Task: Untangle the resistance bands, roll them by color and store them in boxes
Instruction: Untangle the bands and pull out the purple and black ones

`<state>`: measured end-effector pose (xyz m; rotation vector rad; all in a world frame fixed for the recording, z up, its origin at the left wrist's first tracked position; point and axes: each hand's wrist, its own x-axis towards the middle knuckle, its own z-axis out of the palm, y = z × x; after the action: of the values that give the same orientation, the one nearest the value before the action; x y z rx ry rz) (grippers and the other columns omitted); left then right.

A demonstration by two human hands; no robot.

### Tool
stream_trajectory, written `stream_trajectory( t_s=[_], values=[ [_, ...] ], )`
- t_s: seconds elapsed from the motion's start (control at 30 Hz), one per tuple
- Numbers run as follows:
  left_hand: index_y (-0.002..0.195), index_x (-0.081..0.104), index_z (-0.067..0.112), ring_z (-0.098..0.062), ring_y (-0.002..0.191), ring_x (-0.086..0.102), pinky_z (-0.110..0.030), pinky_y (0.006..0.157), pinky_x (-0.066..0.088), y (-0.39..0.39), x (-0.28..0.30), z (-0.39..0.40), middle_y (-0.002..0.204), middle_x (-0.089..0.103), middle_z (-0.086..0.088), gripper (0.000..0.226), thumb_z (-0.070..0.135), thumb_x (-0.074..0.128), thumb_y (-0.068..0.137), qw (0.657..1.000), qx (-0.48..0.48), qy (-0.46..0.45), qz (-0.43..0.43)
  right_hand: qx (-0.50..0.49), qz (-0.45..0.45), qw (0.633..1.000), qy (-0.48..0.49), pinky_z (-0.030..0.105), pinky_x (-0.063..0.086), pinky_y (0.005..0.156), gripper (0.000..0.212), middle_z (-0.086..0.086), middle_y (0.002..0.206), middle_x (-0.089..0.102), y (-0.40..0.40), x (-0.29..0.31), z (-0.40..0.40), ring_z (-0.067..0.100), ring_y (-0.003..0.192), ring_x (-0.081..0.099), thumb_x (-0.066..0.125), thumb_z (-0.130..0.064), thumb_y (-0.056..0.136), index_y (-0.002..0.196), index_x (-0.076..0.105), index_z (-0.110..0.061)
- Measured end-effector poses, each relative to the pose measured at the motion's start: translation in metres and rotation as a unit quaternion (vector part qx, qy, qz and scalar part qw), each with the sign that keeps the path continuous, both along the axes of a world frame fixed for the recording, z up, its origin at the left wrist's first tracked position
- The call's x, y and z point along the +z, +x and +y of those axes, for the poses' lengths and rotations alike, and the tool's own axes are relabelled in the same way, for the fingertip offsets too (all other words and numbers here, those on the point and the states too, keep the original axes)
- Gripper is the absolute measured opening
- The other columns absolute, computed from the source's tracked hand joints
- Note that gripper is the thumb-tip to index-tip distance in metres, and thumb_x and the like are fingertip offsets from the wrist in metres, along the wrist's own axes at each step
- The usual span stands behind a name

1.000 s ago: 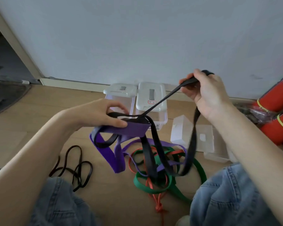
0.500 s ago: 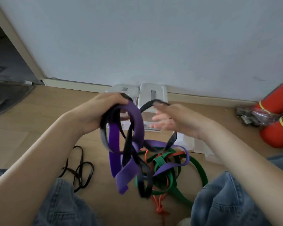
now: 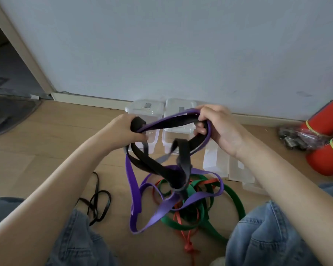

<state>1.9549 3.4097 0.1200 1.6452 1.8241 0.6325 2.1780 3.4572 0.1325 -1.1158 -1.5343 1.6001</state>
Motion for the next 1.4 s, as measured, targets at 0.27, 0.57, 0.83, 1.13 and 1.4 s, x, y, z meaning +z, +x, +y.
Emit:
stream_trajectory(
  t_s=[0.27, 0.57, 0.83, 1.13, 1.4],
  values=[
    [0.112, 0.056, 0.009, -0.022, 0.097, 0.062, -0.034, 0.075, 0.053, 0.013, -0.018, -0.003, 0.104, 0.065, -0.006, 0.058, 0.055, 0.063, 0.077, 0.98, 0.076, -0.118, -0.139, 0.03, 0.212, 0.968, -0.128, 0.025, 0.043, 0.055, 0.016, 0.0, 0.056, 0.04, -0.004, 0.005, -0.003, 0.013, 0.047, 0.038, 0.038, -0.007, 0.088, 0.074, 0.038, -0.014],
    [0.121, 0.052, 0.02, -0.011, 0.094, 0.067, -0.023, 0.073, 0.056, 0.055, -0.02, -0.023, 0.117, 0.061, 0.003, 0.055, 0.021, 0.077, 0.072, 0.949, -0.095, -0.17, -0.247, -0.008, 0.263, 0.955, -0.134, 0.036, 0.055, 0.073, 0.016, 0.004, 0.062, 0.047, -0.006, 0.0, -0.005, 0.012, 0.054, 0.047, 0.04, -0.004, 0.093, 0.079, 0.049, -0.006],
    [0.091, 0.066, 0.01, -0.019, 0.066, 0.07, -0.027, 0.06, 0.055, 0.018, 0.011, -0.013, 0.079, 0.069, -0.008, 0.013, 0.01, 0.053, 0.087, 0.999, -0.009, -0.023, 0.027, -0.132, -0.012, 0.984, -0.119, 0.036, 0.059, 0.061, 0.013, 0.013, 0.084, 0.067, 0.011, -0.012, 0.013, 0.02, 0.063, 0.068, 0.051, -0.009, 0.092, 0.102, 0.044, -0.003],
    [0.081, 0.069, 0.022, -0.001, 0.08, 0.061, -0.012, 0.071, 0.049, 0.013, 0.037, -0.015, 0.091, 0.062, 0.013, 0.005, 0.022, 0.064, 0.079, 0.985, 0.045, 0.165, 0.016, 0.11, -0.347, 0.926, 0.094, 0.028, 0.045, 0.091, 0.04, -0.003, 0.122, 0.06, 0.004, -0.025, 0.005, 0.016, 0.109, 0.06, 0.066, -0.039, 0.083, 0.119, 0.051, -0.026],
    [0.07, 0.07, 0.02, -0.009, 0.054, 0.057, -0.016, 0.048, 0.046, 0.018, 0.042, -0.016, 0.059, 0.061, 0.004, 0.016, 0.016, 0.063, 0.083, 0.964, -0.026, 0.082, -0.253, 0.275, -0.114, 0.955, 0.012, 0.027, 0.049, 0.09, 0.066, -0.007, 0.122, 0.059, -0.008, -0.021, -0.014, 0.013, 0.111, 0.059, 0.071, -0.012, 0.081, 0.137, 0.037, -0.022]
  ],
)
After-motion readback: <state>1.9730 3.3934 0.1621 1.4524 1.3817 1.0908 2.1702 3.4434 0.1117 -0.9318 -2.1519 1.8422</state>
